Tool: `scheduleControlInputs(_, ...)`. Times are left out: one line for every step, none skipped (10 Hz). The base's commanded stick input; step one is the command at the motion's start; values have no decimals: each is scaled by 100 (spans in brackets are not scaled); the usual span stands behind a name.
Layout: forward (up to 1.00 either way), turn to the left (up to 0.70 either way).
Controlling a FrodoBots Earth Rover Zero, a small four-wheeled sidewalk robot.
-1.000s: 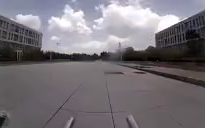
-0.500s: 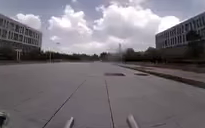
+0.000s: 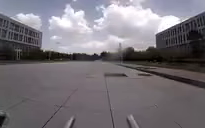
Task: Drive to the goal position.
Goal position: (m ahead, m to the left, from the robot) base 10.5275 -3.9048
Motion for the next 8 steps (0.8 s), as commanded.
scheduleControlInputs(70, 17)
scheduleControlInputs(70, 31)
scheduleControlInputs(70, 29)
scheduleControlInputs(70, 16)
scheduleControlInputs(70, 0)
scheduleControlInputs(70, 0)
scheduleControlInputs(70, 0)
scheduleControlInputs(70, 0)
